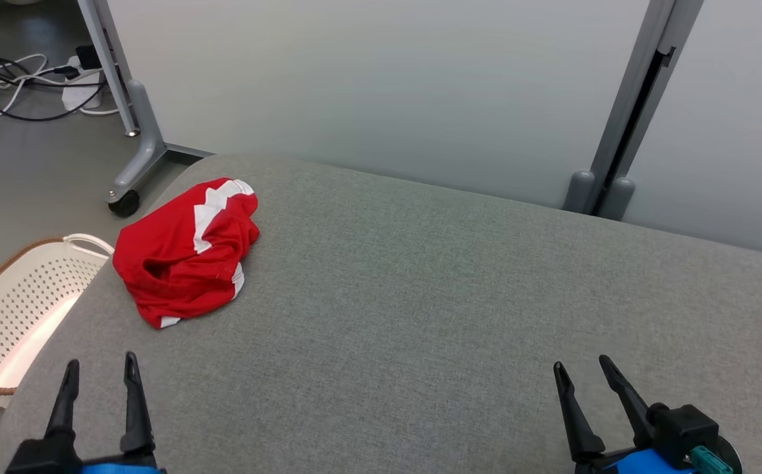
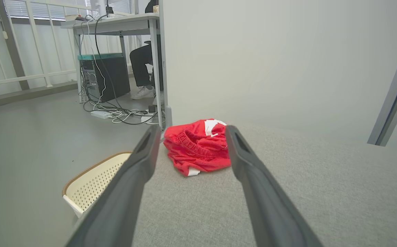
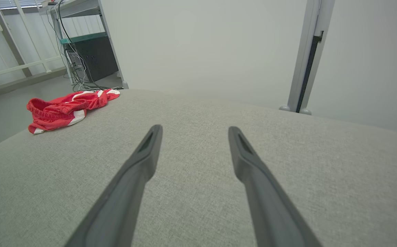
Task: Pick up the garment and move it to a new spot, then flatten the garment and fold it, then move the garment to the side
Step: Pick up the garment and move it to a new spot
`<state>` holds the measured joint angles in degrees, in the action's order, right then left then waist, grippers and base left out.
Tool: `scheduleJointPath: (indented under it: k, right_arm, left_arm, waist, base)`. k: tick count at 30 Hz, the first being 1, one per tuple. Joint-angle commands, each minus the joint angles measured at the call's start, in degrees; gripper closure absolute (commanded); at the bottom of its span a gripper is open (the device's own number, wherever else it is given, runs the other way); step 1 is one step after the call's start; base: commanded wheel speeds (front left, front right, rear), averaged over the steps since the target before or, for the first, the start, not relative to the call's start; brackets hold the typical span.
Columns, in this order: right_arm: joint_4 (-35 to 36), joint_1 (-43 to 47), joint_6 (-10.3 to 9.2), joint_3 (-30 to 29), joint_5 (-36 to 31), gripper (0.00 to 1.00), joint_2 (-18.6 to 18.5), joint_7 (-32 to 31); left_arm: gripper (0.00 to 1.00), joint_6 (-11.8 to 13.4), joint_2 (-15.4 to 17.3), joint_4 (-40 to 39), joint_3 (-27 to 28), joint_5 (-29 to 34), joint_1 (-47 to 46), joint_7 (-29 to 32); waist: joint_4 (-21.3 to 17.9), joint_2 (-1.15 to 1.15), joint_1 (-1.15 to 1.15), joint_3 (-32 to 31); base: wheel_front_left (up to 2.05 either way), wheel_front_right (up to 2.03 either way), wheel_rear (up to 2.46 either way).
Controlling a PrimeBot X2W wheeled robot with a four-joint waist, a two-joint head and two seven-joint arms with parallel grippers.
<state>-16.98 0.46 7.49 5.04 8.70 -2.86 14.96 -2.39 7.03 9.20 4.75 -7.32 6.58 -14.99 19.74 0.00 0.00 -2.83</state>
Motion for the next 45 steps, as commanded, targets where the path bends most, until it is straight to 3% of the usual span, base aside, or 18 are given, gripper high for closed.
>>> scheduleJointPath:
  k: [1, 8, 15, 30, 38, 45]
  right_arm:
    - [0.4, -0.6, 0.01, -0.1, -0.5, 0.00, -0.1, 0.2]
    - [3.8, -2.3, 0.01, -0.2, -3.7, 0.00, -0.3, -0.7]
    - [10.0, -4.3, 0.01, -0.7, -5.5, 0.00, -2.9, -3.2]
    - [27.6, -7.3, 0.01, -3.5, -8.1, 0.00, -7.3, -9.9]
    - [32.4, -7.1, 0.01, -5.1, -8.2, 0.00, -8.5, -11.8]
    - [34.4, -6.8, 0.01, -6.1, -8.4, 0.00, -9.0, -12.8]
  left_arm:
    - [0.00, -0.1, 0.5, 0.2, 0.2, -0.2, -1.6, -0.3]
    - [0.00, 0.2, 2.8, 4.9, 2.7, -2.3, -11.6, -0.3]
    - [0.00, 0.3, 5.9, 12.1, 4.3, -3.6, -24.5, -0.2]
    - [0.00, -1.0, 16.3, 35.2, 6.0, -4.8, -47.1, 1.2]
    - [0.00, -2.2, 19.2, 47.5, 5.2, -5.9, -53.8, 6.7]
    - [0.00, -4.3, 19.4, 56.5, 4.0, -7.9, -57.8, 14.7]
  waist:
    - [-0.4, 0.00, 0.00, 0.1]
    - [-4.4, 0.00, 0.00, 3.5]
    - [-8.3, 0.00, 0.00, 10.4]
    - [-14.0, 0.00, 0.00, 26.3]
    - [-15.3, 0.00, 0.00, 30.8]
    - [-15.3, 0.00, 0.00, 32.2]
  base:
    - [0.00, 0.00, 0.00]
    - [0.00, 0.00, 0.00]
    - [0.00, 0.00, 0.00]
    - [0.00, 0.00, 0.00]
    - [0.00, 0.00, 0.00]
    - [0.00, 0.00, 0.00]
